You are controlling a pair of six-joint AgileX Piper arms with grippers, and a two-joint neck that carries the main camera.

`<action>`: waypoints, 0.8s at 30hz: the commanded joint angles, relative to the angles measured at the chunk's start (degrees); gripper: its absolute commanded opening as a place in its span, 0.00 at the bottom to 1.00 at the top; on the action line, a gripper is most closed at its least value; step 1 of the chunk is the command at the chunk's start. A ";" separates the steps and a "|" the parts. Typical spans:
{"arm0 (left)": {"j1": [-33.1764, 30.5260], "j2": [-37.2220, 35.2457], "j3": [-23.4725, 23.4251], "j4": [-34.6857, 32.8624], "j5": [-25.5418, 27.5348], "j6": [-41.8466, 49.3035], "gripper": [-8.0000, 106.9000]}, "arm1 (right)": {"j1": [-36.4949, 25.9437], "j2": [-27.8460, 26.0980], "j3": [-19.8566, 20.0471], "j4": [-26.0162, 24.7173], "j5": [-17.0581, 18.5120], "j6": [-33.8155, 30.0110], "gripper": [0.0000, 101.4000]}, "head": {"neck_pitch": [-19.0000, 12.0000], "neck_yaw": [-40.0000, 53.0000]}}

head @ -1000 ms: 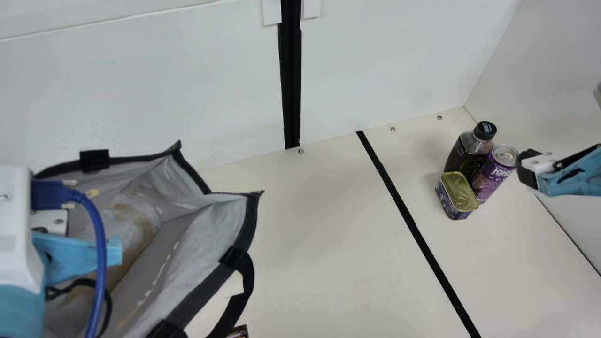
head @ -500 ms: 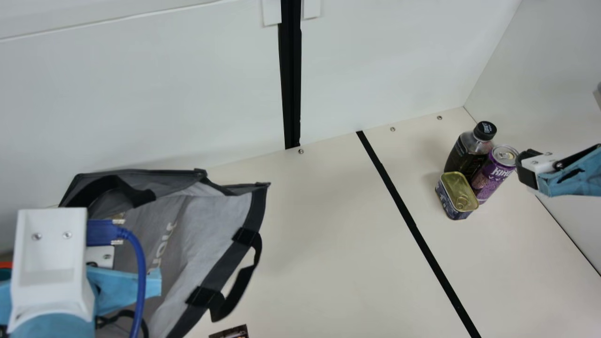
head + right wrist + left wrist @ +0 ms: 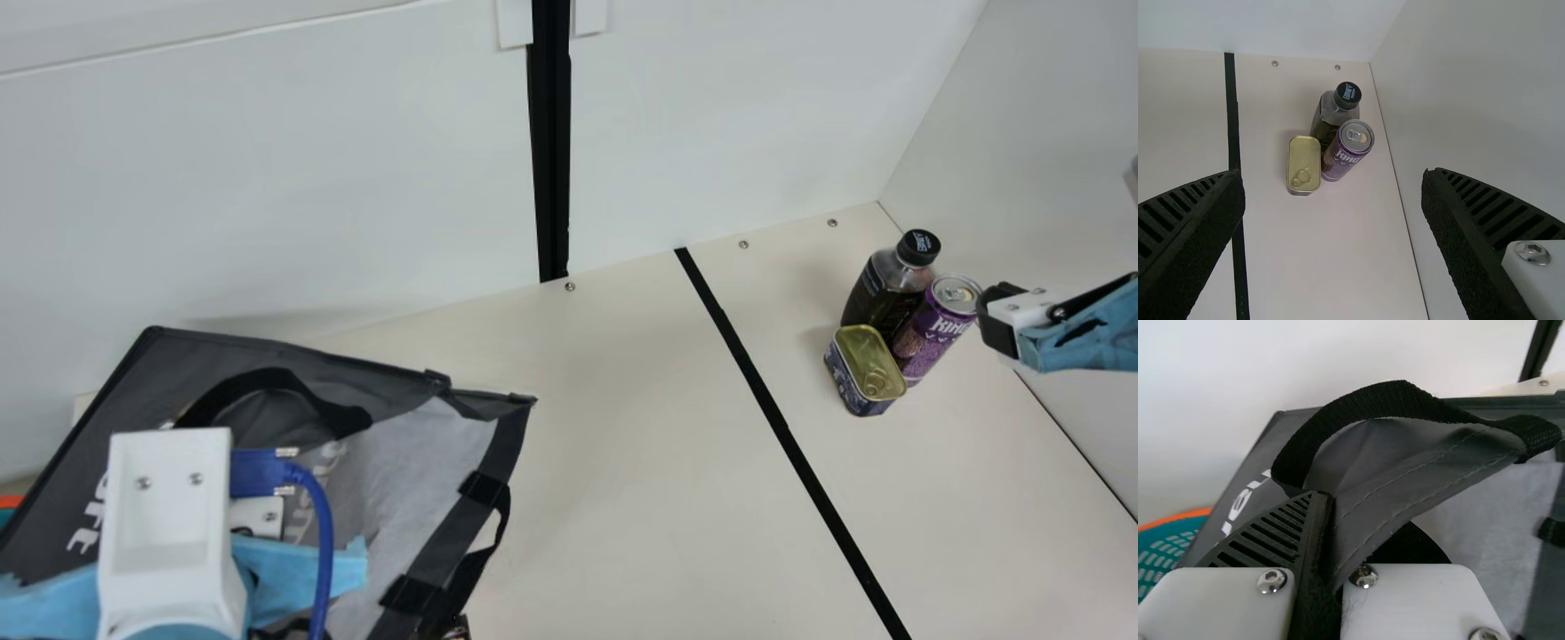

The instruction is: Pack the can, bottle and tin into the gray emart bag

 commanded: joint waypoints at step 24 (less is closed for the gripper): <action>8.30 0.53 4.16 -20.42 -17.17 -0.28 0.16 | 0.00 0.00 0.00 0.00 0.00 0.00 0.90 | -1.30 -0.05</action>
